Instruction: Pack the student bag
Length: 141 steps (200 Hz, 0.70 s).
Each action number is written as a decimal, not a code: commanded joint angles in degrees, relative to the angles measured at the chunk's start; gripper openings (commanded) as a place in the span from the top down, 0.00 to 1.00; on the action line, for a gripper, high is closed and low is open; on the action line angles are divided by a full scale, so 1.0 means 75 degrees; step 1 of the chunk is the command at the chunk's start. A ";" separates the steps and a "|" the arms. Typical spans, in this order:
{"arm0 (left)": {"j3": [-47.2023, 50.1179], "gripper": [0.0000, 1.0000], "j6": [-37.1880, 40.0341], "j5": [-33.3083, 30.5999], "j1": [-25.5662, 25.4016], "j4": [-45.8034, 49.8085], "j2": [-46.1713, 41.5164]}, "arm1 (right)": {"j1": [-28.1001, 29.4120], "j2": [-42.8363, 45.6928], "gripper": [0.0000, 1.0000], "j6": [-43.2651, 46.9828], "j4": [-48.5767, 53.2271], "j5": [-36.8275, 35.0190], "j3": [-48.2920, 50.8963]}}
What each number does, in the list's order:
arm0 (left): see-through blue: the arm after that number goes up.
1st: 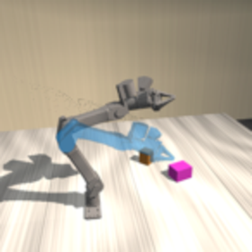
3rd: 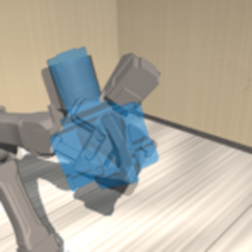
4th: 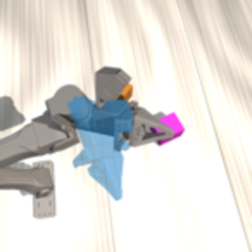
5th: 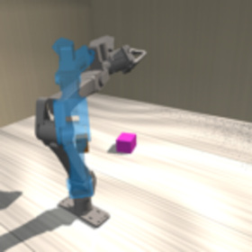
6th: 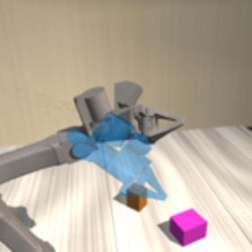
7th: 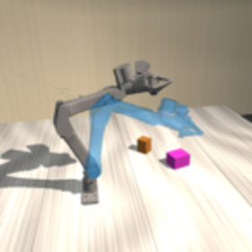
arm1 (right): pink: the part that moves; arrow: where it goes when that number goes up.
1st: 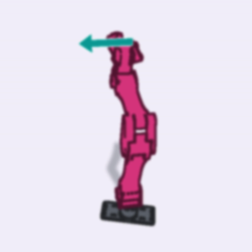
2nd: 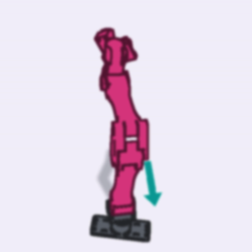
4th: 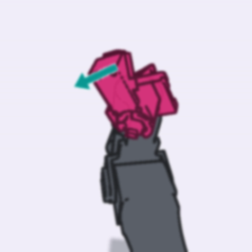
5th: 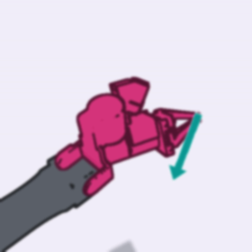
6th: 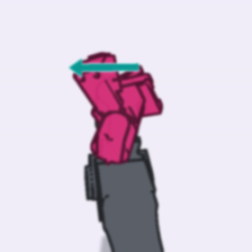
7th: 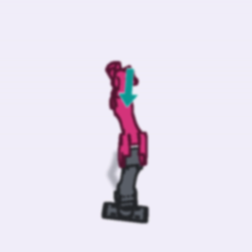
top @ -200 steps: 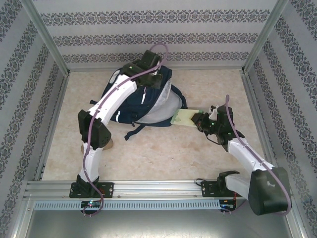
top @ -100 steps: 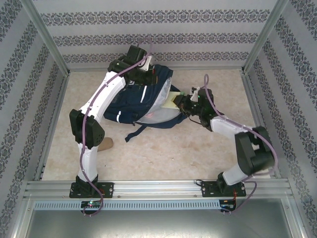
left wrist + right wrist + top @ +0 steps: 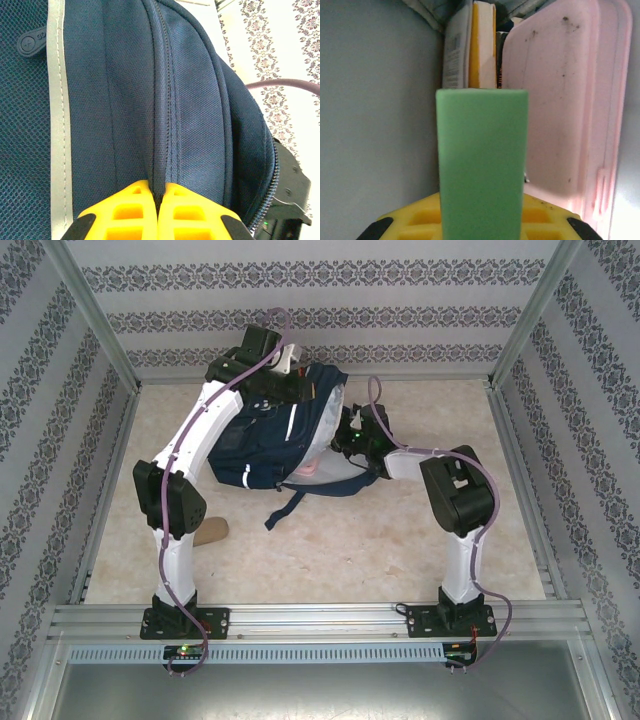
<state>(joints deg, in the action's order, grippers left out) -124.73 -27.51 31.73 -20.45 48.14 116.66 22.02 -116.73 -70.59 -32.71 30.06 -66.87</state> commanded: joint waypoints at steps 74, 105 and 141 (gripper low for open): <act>0.0541 1.00 0.0066 0.0519 -0.0020 -0.0934 -0.0899 | -0.0061 0.0827 0.33 0.1796 0.3032 -0.0762 -0.0318; 0.0944 1.00 0.0207 0.0337 -0.0016 -0.0982 -0.0858 | -0.0161 0.1431 0.22 0.2581 0.4415 -0.1244 -0.0427; 0.1405 1.00 0.0270 0.0187 -0.0025 -0.1111 -0.0776 | -0.0313 0.2471 0.20 0.2874 0.4719 -0.1618 0.0252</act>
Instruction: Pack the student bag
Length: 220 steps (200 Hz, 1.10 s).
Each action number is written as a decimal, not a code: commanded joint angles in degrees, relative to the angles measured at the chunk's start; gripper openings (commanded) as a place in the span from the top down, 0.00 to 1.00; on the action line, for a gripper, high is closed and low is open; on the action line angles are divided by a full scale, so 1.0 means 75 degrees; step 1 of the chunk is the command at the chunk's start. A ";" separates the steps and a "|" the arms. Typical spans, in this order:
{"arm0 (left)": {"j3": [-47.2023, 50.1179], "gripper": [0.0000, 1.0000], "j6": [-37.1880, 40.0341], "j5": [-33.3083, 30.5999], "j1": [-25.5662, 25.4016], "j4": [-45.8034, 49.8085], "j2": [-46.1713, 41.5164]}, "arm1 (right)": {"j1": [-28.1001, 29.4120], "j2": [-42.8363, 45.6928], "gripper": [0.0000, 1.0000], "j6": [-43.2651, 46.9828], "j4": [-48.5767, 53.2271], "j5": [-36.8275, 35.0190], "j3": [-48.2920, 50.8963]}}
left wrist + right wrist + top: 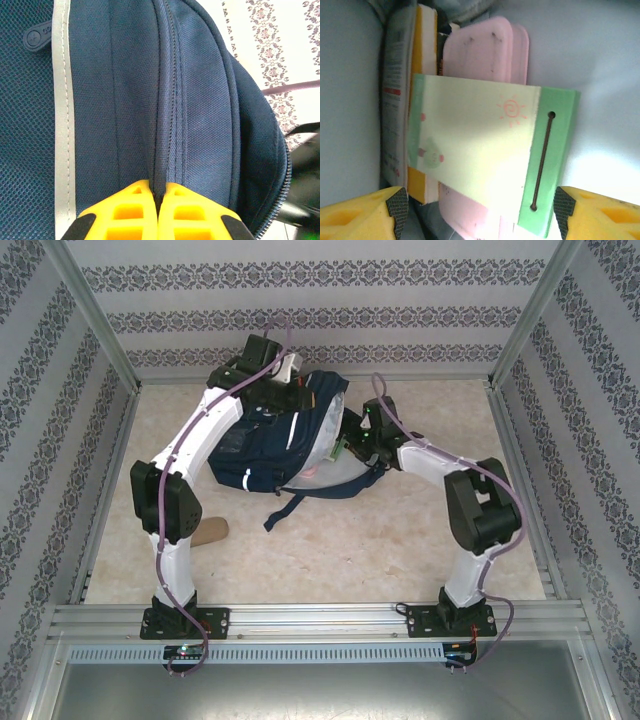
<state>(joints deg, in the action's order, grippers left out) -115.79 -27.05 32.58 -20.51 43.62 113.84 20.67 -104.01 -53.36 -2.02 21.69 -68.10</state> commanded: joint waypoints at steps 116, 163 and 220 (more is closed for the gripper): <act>0.0947 0.84 0.0403 0.0004 -0.0015 -0.0497 -0.0423 | 0.0083 0.3343 0.22 0.1112 0.0814 -0.0799 0.2043; 0.1779 0.74 0.0316 -0.0242 -0.0009 -0.0742 -0.1062 | -0.0198 0.3092 0.23 0.0987 0.0343 0.0270 0.1795; 0.2864 0.59 0.0176 -0.2244 0.0120 -0.0042 -0.2157 | 0.0203 0.2019 0.26 0.1139 0.0501 0.0706 0.0913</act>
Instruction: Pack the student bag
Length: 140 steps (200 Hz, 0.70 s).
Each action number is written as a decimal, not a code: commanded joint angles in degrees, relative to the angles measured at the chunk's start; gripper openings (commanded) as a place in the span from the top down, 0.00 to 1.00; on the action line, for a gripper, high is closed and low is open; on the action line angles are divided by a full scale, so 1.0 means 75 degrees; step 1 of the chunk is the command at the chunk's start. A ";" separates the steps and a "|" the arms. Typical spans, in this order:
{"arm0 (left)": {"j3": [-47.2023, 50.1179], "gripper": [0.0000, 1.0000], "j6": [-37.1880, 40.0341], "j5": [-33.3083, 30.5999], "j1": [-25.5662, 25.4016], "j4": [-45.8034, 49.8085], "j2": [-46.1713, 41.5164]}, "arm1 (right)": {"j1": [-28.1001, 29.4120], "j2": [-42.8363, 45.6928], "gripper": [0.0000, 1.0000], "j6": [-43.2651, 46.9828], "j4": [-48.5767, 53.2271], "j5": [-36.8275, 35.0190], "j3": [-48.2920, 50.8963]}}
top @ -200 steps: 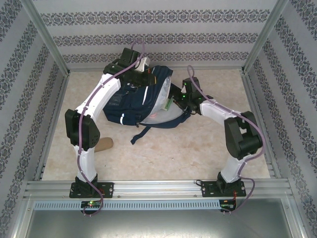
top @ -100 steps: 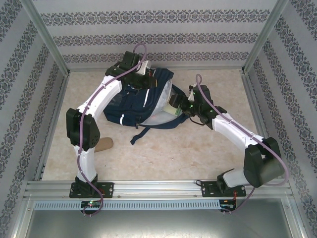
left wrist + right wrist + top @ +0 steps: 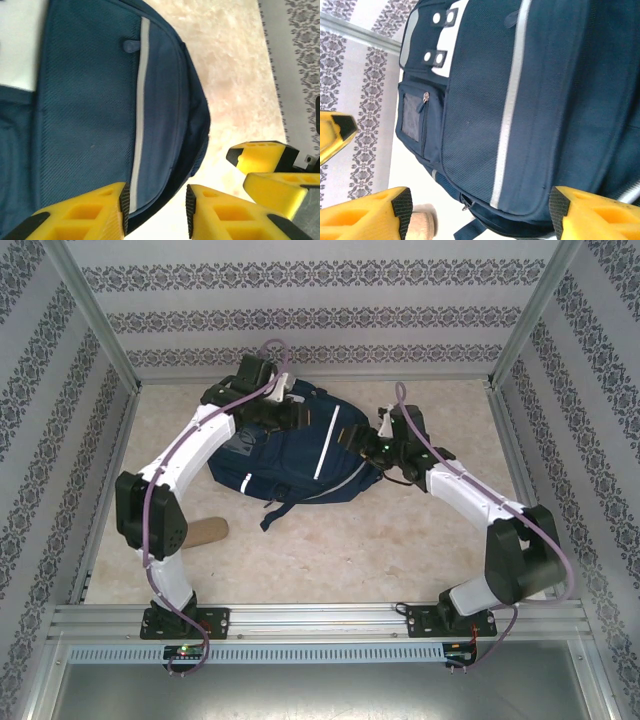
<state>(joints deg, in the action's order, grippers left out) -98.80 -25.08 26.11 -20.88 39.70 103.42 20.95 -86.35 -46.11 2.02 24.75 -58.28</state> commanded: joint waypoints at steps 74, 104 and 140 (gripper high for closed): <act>0.5177 0.31 -0.2465 -0.3059 0.2318 0.0649 -0.3818 | 0.0381 -0.0800 0.26 0.0455 0.0008 0.0234 -0.0706; 0.5963 0.21 -0.3533 -0.3012 0.2876 0.0891 -0.4203 | 0.0458 -0.0924 0.20 0.0536 0.0023 0.0279 -0.0814; 0.6293 0.14 -0.4221 -0.2732 0.2890 0.0557 -0.4126 | 0.0456 -0.1481 0.02 0.1304 0.0897 0.0169 -0.1602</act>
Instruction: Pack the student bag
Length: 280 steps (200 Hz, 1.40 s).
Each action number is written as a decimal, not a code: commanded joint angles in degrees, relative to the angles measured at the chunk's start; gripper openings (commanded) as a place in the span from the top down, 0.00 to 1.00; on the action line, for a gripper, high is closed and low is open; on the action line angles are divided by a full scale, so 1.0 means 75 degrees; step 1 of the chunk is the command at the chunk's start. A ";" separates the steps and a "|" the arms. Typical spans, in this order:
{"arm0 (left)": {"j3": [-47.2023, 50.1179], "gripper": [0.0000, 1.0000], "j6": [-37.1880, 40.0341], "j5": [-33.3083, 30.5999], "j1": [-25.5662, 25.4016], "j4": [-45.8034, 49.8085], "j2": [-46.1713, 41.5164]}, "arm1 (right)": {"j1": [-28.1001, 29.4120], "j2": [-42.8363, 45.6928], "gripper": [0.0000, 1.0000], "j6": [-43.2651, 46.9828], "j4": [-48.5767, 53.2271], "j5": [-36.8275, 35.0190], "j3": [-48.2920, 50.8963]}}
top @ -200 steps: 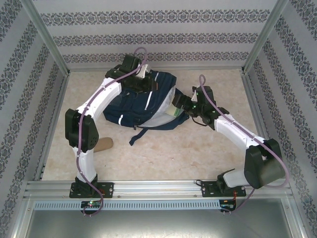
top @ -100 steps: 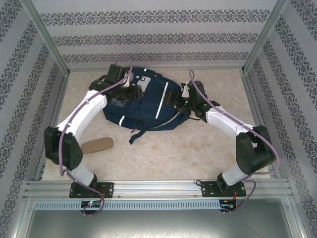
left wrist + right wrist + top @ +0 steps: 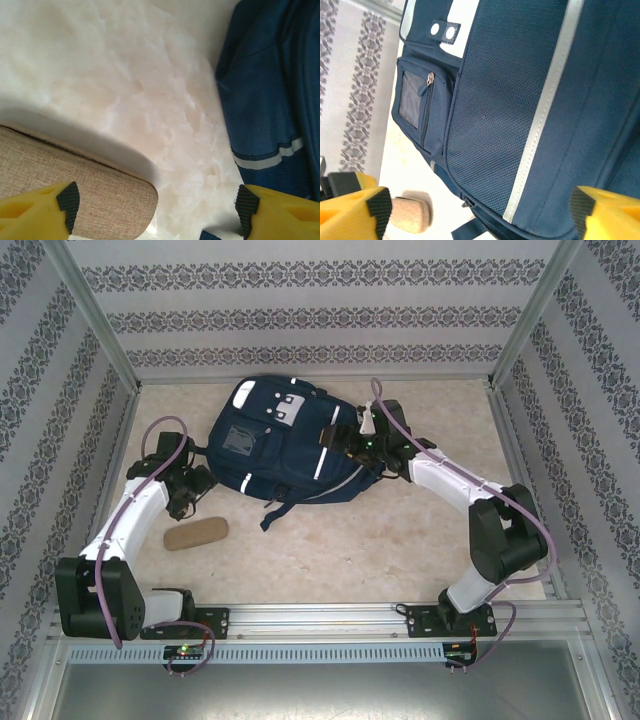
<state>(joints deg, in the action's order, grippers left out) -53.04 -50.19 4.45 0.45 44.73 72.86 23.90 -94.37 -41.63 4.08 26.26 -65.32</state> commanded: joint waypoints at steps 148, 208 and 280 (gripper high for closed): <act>-0.3424 0.53 0.0050 0.1266 -0.0793 -0.2261 0.5222 | 0.0294 -0.1932 0.02 0.2668 0.3312 -0.1535 -0.1019; -0.7261 0.52 0.0523 0.1822 -0.1597 -0.1415 0.7931 | 0.1657 -0.0684 0.02 0.1272 0.2542 -0.1372 0.0462; -1.1044 0.45 0.1042 0.2622 -0.2376 -0.0008 0.9677 | 0.2487 -0.2076 0.02 0.0600 0.1905 -0.0785 -0.1234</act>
<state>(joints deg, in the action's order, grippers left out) -132.31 -46.00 18.24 -15.11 35.90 145.86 42.57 -104.27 -34.13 18.70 15.81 -71.68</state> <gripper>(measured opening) 0.522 0.982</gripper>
